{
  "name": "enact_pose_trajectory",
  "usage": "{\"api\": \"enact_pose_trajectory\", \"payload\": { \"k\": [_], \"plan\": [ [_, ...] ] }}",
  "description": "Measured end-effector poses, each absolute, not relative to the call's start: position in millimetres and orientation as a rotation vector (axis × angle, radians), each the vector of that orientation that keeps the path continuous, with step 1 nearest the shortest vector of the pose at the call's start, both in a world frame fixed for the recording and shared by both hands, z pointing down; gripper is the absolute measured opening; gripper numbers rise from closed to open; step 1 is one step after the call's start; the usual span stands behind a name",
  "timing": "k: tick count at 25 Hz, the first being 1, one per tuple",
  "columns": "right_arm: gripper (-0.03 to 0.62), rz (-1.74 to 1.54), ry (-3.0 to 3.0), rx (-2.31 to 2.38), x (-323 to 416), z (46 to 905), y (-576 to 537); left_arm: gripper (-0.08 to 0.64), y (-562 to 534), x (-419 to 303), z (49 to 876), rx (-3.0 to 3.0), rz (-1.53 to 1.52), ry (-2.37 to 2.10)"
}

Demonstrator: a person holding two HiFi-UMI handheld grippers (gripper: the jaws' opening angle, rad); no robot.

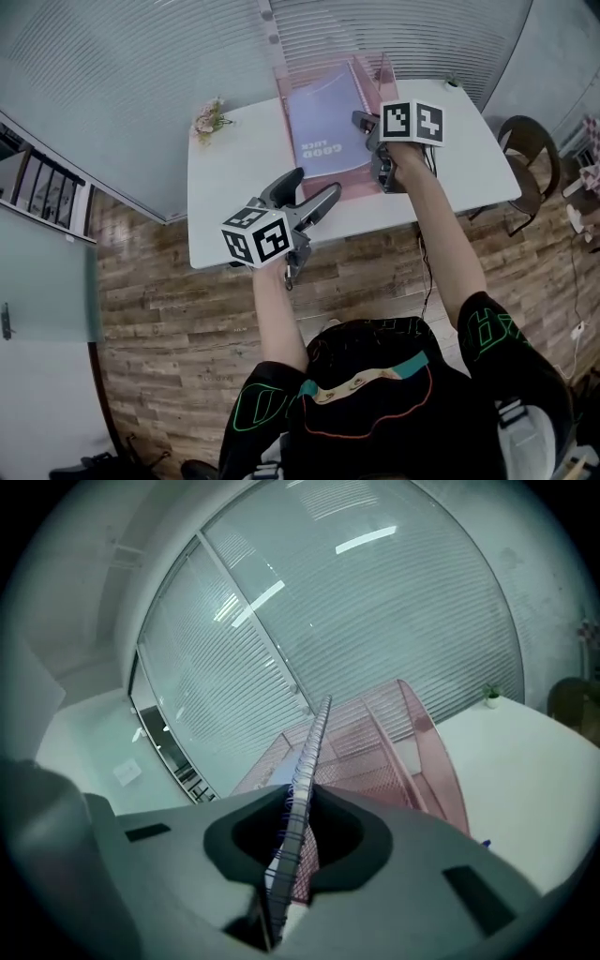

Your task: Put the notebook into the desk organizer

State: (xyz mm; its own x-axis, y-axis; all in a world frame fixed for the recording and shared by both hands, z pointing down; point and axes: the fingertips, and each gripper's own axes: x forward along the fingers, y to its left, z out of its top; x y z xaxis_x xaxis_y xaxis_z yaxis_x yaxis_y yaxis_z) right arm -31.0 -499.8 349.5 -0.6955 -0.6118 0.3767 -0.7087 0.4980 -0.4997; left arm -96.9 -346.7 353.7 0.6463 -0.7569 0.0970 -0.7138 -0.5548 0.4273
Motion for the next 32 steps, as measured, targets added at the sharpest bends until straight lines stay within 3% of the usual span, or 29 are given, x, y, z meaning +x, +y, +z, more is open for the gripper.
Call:
{"api": "enact_pose_trajectory", "payload": {
  "k": [14, 19, 21, 23, 24, 30, 32],
  "plan": [
    [0.187, -0.241, -2.285, 1.401, -39.7, 331.4, -494.4, 0.382, -339.1, -81.2, 351.2, 2.494, -0.185, -1.119],
    [0.183, -0.300, -2.439, 1.399, -41.2, 303.2, -481.7, 0.364, -340.9, -81.6, 346.1, 2.502, -0.221, -1.146],
    [0.149, -0.267, -2.526, 1.384, -37.1, 300.1, -472.0, 0.318, -341.0, -83.9, 344.3, 2.513, -0.226, -1.196],
    [0.030, -0.235, -2.602, 1.386, -29.7, 297.8, -461.5, 0.268, -342.0, -88.3, 344.2, 2.525, -0.226, -1.268],
    [0.012, -0.219, -2.638, 1.377, -26.7, 297.0, -455.9, 0.231, -343.3, -90.8, 344.0, 2.528, -0.228, -1.309],
    [0.002, -0.151, -2.777, 1.216, -23.2, 311.8, -418.3, 0.010, -350.9, -93.1, 348.2, 2.526, -0.210, -1.463],
    [0.003, -0.148, -2.807, 1.107, -29.9, 323.9, -402.0, -0.008, -350.6, -91.9, 351.8, 2.523, -0.202, -1.485]
  ]
}}
